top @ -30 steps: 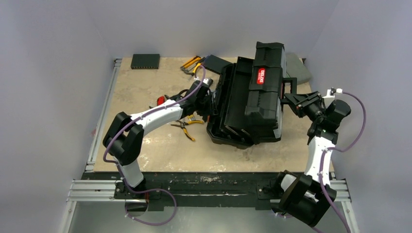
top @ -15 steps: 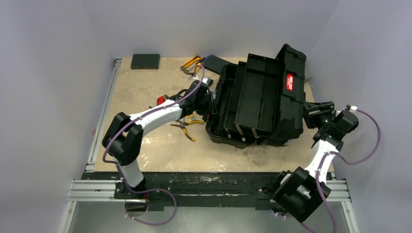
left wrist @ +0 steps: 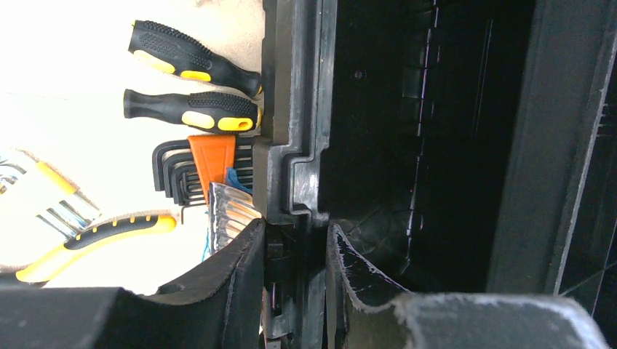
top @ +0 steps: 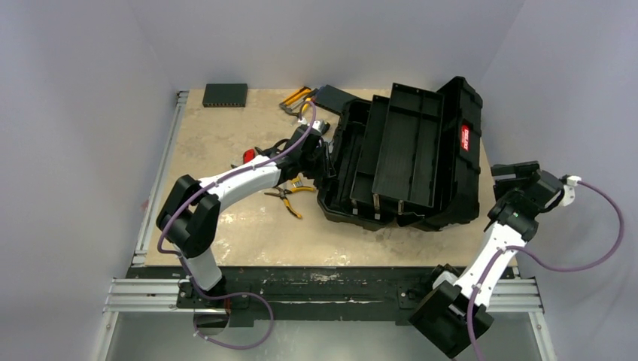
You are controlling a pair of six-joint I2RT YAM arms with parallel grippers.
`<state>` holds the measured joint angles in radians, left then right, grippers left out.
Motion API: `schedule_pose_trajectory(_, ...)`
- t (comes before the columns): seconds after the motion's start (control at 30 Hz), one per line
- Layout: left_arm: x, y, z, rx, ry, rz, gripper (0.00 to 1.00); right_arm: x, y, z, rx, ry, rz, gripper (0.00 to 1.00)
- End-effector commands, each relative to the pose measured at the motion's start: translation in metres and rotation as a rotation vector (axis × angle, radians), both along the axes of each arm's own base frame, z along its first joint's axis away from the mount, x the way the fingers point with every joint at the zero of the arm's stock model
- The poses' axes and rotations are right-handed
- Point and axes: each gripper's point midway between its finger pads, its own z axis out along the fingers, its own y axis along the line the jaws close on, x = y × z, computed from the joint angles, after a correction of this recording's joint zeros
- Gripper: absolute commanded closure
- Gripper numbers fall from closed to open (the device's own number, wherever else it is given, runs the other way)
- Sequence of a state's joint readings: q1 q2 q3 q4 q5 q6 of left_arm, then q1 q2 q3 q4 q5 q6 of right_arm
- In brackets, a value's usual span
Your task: Pack the tool kit
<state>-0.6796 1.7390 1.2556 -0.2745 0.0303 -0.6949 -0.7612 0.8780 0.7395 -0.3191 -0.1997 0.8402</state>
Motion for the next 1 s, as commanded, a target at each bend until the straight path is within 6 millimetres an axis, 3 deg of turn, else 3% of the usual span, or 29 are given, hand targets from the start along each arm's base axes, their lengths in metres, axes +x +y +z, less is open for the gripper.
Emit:
schedule_pose_trajectory(0.0,0.007,0.055,-0.016,0.154,0.016,0.129,1.00,-0.033,-0.033,0.037,-0.180,0.092,-0.192,0.24)
schedule_pose_trajectory(0.2,0.008,0.056,-0.012,0.156,0.011,0.128,1.00,-0.042,-0.036,0.051,-0.245,0.080,-0.231,0.25)
schedule_pose_trajectory(0.3,0.008,0.055,-0.014,0.154,0.014,0.129,1.00,-0.039,-0.027,0.069,-0.309,0.019,-0.177,0.25)
schedule_pose_trajectory(0.5,0.007,0.053,-0.016,0.149,0.020,0.122,1.00,-0.009,0.009,0.096,-0.395,-0.183,0.071,0.22)
schedule_pose_trajectory(0.77,0.006,0.047,-0.018,0.114,0.026,0.117,1.00,0.012,0.041,0.107,-0.439,-0.332,0.277,0.19)
schedule_pose_trajectory(0.97,-0.001,0.029,-0.012,0.032,0.000,0.126,1.00,0.029,0.094,0.128,-0.472,-0.464,0.514,0.18)
